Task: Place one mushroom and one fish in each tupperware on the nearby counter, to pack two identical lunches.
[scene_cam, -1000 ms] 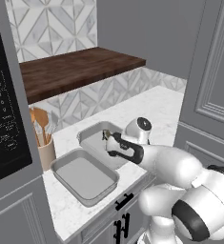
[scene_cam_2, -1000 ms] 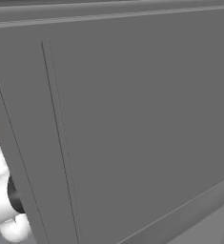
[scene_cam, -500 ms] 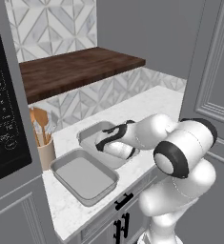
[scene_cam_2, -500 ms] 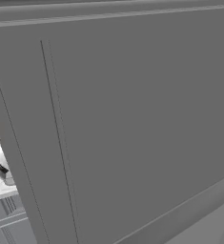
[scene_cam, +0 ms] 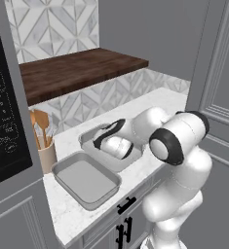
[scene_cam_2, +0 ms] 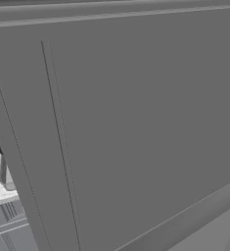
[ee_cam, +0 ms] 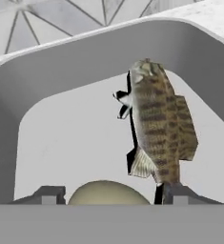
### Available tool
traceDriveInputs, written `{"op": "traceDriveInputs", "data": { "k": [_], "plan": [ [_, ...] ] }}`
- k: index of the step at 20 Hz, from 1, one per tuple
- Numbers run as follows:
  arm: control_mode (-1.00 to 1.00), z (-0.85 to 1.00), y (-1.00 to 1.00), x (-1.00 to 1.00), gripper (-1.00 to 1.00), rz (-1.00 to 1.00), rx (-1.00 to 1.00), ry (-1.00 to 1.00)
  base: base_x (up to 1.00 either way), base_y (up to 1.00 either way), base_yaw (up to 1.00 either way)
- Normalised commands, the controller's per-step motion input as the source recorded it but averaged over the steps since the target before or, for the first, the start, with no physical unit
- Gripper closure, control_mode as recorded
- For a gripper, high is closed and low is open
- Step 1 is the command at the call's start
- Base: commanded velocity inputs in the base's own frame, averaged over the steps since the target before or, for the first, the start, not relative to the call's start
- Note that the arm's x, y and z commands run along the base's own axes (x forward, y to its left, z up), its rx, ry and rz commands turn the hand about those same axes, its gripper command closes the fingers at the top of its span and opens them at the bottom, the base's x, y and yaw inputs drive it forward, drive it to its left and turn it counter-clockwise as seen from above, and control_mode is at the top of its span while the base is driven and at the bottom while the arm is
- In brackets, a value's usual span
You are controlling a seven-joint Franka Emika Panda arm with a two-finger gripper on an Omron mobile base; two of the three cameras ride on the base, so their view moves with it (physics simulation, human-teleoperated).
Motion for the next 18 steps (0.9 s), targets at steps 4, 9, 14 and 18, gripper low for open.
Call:
{"op": "traceDriveInputs", "data": {
  "k": [4,9,14,18],
  "plan": [
    [-1.0,0.75,0.0,-0.04,-1.0,-0.01,0.0,0.0,0.0,0.0,0.0],
    [-1.0,1.0,-0.26,-0.68,-1.0,-0.08,0.0,0.02,0.0,0.0,0.0],
    [-1.0,1.0,-0.22,-0.93,-1.0,-0.12,0.0,0.19,0.0,0.0,0.0],
    [-1.0,1.0,-0.07,-0.67,-1.0,-0.19,0.0,0.36,0.0,0.0,0.0]
  ]
}}
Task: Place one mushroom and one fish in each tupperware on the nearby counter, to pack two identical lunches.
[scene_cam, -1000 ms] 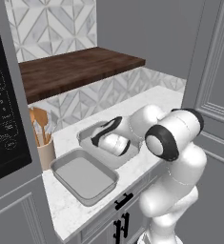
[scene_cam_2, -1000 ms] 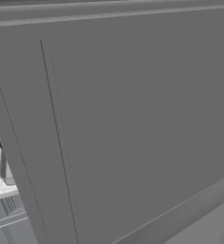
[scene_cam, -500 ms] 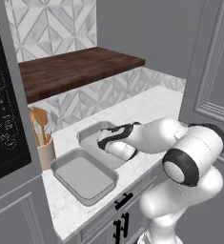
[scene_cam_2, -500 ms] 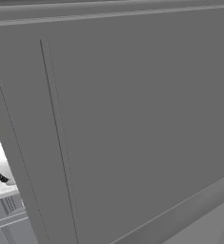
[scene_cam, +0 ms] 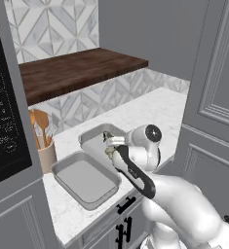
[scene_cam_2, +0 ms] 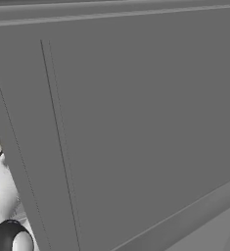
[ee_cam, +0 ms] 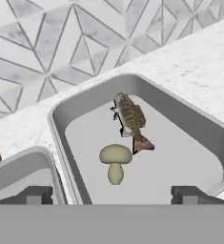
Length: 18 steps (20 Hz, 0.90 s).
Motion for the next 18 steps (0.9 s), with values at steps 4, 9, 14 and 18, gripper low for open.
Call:
{"op": "traceDriveInputs", "data": {
  "k": [4,9,14,18],
  "plan": [
    [-1.0,0.99,-0.34,-0.48,-1.0,-0.23,0.0,0.66,0.0,0.0,0.0],
    [-1.0,0.18,-0.74,-0.93,-1.0,-0.13,0.0,0.35,0.0,0.0,0.0],
    [-1.0,-0.61,-0.21,-0.95,-1.0,-0.03,-0.07,-0.04,0.0,0.0,0.0],
    [-1.0,-0.51,-0.12,-0.66,-1.0,0.0,-0.07,-0.32,0.0,0.0,0.0]
  ]
}}
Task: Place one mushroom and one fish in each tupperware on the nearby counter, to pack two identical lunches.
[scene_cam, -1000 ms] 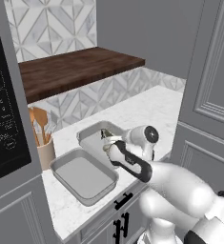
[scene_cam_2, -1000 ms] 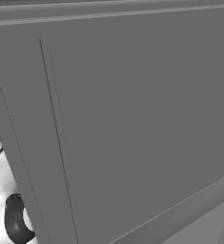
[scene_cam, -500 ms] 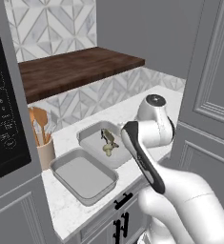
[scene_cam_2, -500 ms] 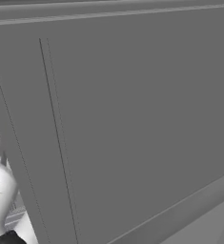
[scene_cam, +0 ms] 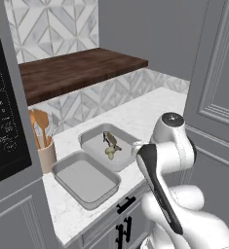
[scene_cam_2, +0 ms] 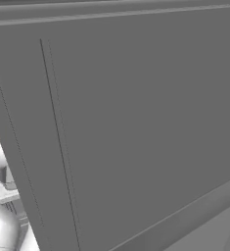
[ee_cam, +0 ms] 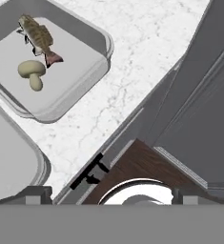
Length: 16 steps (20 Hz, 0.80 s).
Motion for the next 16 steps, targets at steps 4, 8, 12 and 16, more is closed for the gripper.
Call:
{"op": "traceDriveInputs", "data": {
  "k": [4,8,12,16],
  "plan": [
    [-1.0,0.28,-0.23,-0.85,-1.0,0.03,0.0,-0.27,0.0,0.0,0.0],
    [-1.0,0.24,-0.04,-0.76,-1.0,0.07,0.0,-0.18,0.0,0.0,0.0],
    [1.0,0.0,0.0,0.0,-1.0,0.0,0.0,0.0,-1.0,0.0,0.09],
    [1.0,0.0,0.0,0.0,-1.0,0.0,0.0,0.0,-1.0,0.0,0.09]
  ]
}}
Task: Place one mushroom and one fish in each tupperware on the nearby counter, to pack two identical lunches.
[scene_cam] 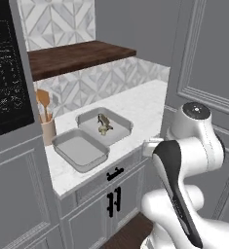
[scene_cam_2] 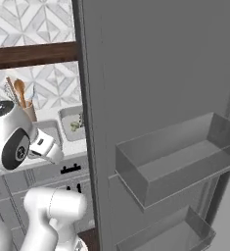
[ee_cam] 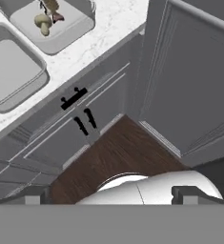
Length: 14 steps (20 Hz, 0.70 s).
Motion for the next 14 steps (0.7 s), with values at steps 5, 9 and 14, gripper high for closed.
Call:
{"op": "traceDriveInputs", "data": {
  "k": [5,9,14],
  "plan": [
    [1.0,0.0,0.0,0.0,-1.0,0.0,0.0,0.0,-1.0,0.04,0.01],
    [1.0,0.0,0.0,0.0,-1.0,0.0,0.0,0.0,-1.0,0.17,-0.28],
    [1.0,0.0,0.0,0.0,-1.0,0.0,0.0,0.0,-0.5,0.23,-0.55]
  ]
}}
